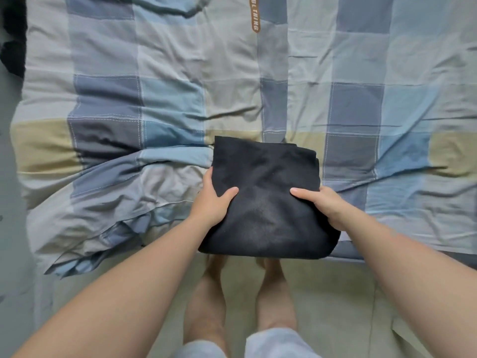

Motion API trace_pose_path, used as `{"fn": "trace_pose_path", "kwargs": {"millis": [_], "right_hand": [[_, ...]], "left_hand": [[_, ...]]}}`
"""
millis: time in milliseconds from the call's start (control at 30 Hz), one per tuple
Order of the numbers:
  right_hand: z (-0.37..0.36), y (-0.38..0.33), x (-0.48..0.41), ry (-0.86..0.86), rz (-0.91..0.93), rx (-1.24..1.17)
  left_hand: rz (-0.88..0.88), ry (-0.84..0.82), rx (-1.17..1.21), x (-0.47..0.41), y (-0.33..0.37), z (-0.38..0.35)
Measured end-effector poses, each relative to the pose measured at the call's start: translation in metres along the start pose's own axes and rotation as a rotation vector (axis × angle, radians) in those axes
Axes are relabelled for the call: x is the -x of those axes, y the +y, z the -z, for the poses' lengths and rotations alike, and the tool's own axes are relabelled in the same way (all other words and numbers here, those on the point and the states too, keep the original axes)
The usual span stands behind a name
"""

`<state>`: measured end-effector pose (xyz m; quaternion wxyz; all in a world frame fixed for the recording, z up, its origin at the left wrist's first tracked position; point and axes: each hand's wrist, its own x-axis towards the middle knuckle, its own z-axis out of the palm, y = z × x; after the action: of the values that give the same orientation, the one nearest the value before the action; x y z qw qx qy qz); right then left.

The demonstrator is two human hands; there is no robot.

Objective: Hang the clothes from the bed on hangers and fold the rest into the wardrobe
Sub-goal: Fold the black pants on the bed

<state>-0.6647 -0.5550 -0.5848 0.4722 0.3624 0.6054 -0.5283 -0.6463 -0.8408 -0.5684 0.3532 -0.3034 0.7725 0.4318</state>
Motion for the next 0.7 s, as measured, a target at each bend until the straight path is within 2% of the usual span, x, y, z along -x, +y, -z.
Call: {"fn": "trace_pose_path", "kwargs": {"millis": [200,367,533,700], "right_hand": [[-0.043,0.079,0.094,0.14,-0.089,-0.186],[-0.084,0.126,0.18,0.253,-0.16,-0.415],[-0.097,0.147,0.249,0.367,-0.053,-0.575],[-0.089,0.172,0.323,0.502,0.121,-0.729]], "left_hand": [[0.105,-0.24,-0.124,0.061,-0.023,0.023],[0.107,-0.365,-0.346,0.113,-0.013,0.048],[0.047,-0.409,-0.346,0.167,-0.003,0.057],[-0.164,-0.461,-0.291,0.22,0.024,0.039]]}}
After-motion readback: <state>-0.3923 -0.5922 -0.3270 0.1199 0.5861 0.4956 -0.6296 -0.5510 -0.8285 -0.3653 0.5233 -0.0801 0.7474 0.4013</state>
